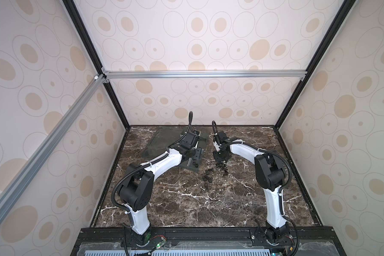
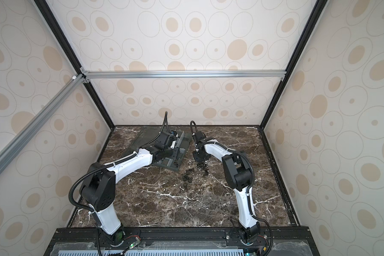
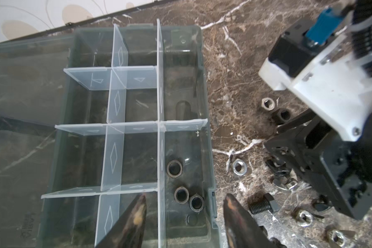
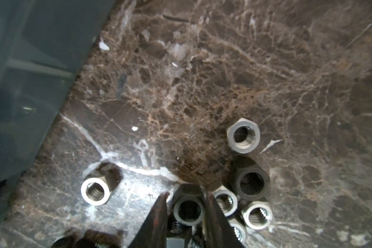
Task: Sort the screws and nuts into containers
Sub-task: Place the nut into the container, then pick up the nut from the center of the table.
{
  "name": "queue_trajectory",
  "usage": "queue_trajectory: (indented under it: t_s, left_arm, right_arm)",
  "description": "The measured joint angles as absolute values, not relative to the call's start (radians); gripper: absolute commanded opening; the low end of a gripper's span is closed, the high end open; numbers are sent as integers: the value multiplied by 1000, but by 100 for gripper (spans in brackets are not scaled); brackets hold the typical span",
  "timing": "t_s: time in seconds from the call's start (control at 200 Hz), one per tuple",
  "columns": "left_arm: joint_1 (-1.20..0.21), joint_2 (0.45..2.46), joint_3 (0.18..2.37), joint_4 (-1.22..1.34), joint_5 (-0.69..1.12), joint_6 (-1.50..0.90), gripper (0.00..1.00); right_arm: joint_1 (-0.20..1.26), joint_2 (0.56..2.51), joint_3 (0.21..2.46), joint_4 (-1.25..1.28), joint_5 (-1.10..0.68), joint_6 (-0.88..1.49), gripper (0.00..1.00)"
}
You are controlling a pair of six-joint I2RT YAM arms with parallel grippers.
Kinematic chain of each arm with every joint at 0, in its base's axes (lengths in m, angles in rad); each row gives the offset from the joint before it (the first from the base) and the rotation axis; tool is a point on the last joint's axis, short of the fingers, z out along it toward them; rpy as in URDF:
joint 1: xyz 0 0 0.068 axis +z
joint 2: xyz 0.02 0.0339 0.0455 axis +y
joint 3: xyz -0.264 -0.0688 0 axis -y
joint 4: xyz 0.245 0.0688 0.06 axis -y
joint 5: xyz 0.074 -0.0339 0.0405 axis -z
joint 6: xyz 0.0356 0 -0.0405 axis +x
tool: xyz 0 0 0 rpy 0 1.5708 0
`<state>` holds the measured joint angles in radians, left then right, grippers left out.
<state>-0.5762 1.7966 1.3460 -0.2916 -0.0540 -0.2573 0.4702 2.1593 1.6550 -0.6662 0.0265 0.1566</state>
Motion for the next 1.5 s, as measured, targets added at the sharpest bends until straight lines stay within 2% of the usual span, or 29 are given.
queue_trajectory:
  t_s: [0.145,0.22,0.325,0.395,0.6,0.995,1.236,1.496]
  left_arm:
    - [-576,1797,1346,-290,-54,-257,58]
    - [-576,1801,1346,-290,-54,-257,58]
    - [-576,1811,1346,-289,-54,-257,58]
    - [-576,1816,1346,-289,-54,-257,58]
    - [-576,1828,1349,-288,-58,-257,58]
    - [-574,1821,1349,-249,-86,-259,58]
    - [-536,1738,1282,-185,-80,-278,58]
    - [-476,1653,1174,-141,-89,-302,58]
  right_arm:
    - [470,2166,1655,-673,40,162,32]
    - [469,2171,1654,-677,45,170,25]
    - [465,2169,1651,-677,39,170,28]
    - [464,2169,1651,-677,36,170,23]
    - [464,2165,1644,-670,29,170,17]
    - [463,2138,1682,-749,18,191,15]
    - [471,2083,1752,-772,-28,198,15]
    - [567,2082,1822,-781,-114,193,15]
